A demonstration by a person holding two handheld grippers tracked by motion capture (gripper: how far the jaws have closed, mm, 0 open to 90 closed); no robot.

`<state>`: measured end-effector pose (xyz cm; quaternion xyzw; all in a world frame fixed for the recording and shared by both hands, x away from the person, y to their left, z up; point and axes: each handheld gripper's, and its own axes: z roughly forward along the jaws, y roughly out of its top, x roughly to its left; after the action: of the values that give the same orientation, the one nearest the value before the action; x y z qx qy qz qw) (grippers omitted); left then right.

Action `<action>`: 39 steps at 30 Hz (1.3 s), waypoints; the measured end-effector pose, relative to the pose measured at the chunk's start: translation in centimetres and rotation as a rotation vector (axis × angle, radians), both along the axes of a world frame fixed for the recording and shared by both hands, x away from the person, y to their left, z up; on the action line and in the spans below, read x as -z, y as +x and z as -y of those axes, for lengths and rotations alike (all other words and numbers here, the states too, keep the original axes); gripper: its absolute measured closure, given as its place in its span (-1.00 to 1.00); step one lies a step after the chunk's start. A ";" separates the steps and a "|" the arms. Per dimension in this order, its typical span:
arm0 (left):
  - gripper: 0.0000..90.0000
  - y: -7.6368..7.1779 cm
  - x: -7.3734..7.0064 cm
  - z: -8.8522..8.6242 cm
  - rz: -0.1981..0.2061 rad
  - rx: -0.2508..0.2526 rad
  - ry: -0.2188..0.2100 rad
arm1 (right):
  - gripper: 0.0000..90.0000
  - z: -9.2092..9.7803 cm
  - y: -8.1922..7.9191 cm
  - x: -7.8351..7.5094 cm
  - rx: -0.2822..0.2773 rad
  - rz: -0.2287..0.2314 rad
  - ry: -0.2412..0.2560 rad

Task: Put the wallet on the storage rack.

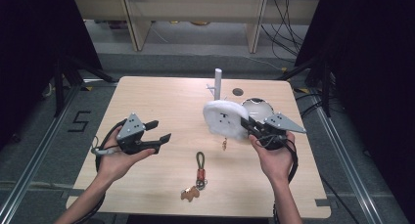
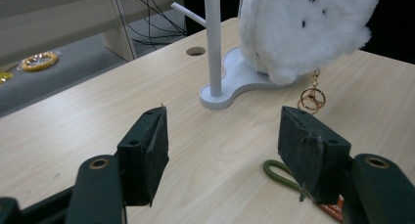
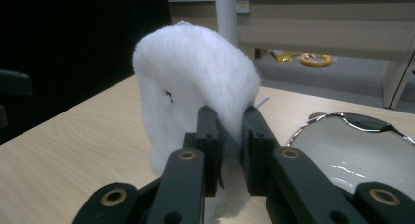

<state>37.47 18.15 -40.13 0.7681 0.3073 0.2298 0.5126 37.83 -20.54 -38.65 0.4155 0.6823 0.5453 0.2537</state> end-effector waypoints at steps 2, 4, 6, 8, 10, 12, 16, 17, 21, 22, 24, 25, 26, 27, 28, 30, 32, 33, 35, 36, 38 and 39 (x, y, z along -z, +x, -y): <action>-0.21 -0.1 0.5 -0.4 -0.019 -0.007 -0.020 | 0.80 0.1 -0.1 -0.2 0.000 -0.004 0.007; -0.21 -0.1 0.9 -0.8 -0.024 -0.018 -0.033 | 0.80 0.2 -0.1 -0.2 0.003 0.005 0.004; -0.21 -0.2 1.5 -1.1 -0.031 -0.024 -0.056 | 0.80 0.3 -0.1 -0.3 0.006 -0.002 0.005; -0.21 -0.4 2.0 -1.5 -0.049 -0.042 -0.059 | 0.80 0.4 -0.1 -0.4 0.015 0.004 0.002; -0.22 -0.5 2.5 -1.9 -0.062 -0.054 -0.059 | 0.80 0.5 -0.1 -0.4 0.017 0.016 0.005; -0.22 -0.6 3.1 -2.4 -0.072 -0.073 -0.067 | 0.80 0.6 -0.1 -0.5 0.024 0.000 0.014; -0.22 -0.6 3.8 -3.5 -0.074 -0.111 -0.091 | 0.80 0.8 -0.1 -0.7 0.040 0.020 0.005; -0.22 -0.7 4.1 -3.7 -0.077 -0.124 -0.097 | 0.80 0.9 -0.1 -0.8 0.035 0.018 0.005; -0.23 -0.9 5.1 -4.3 -0.083 -0.135 -0.092 | 0.80 0.9 0.1 -0.9 0.032 0.027 0.013; -0.23 -0.9 5.4 -4.3 -0.093 -0.136 -0.106 | 0.80 0.9 0.1 -1.0 0.034 0.018 -0.002; -0.23 -0.9 5.9 -4.3 -0.106 -0.141 -0.101 | 0.80 0.9 0.1 -1.0 0.041 0.020 0.016; -0.23 -1.0 6.1 -4.3 -0.113 -0.145 -0.101 | 0.80 1.0 0.2 -1.0 0.049 0.027 0.001; -0.23 -1.0 6.3 -4.2 -0.116 -0.147 -0.106 | 0.80 1.0 0.1 -1.0 0.057 0.015 0.017; -0.23 -1.0 6.5 -4.1 -0.118 -0.145 -0.107 | 0.80 1.1 0.3 -1.0 0.050 0.024 0.009; -0.23 -1.0 6.6 -4.0 -0.121 -0.144 -0.104 | 0.80 1.1 0.3 -1.1 0.050 0.017 0.017; -0.23 -1.0 6.9 -3.8 -0.123 -0.139 -0.110 | 0.80 1.2 0.5 -1.2 0.050 0.025 0.013; -0.23 -1.0 7.1 -3.7 -0.128 -0.142 -0.112 | 0.80 1.3 0.5 -1.3 0.058 0.023 0.023; -0.23 -1.0 7.2 -3.6 -0.134 -0.149 -0.103 | 0.80 1.4 0.5 -1.4 0.057 0.032 0.007; -0.23 -1.0 7.4 -3.6 -0.132 -0.142 -0.115 | 0.80 1.5 0.6 -1.5 0.059 0.029 0.021; -0.23 -1.0 7.4 -3.6 -0.137 -0.151 -0.104 | 0.80 1.6 0.6 -1.6 0.063 0.030 0.011; -0.23 -1.1 7.5 -3.5 -0.142 -0.147 -0.107 | 0.80 1.7 0.6 -1.7 0.075 0.016 0.020; -0.23 -1.0 7.7 -3.5 -0.139 -0.140 -0.112 | 0.80 1.8 0.8 -1.7 0.063 0.030 0.017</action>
<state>36.48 21.67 -47.80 0.7289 0.4074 0.1939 0.5149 38.65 -22.36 -36.92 0.4307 0.6605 0.5488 0.2775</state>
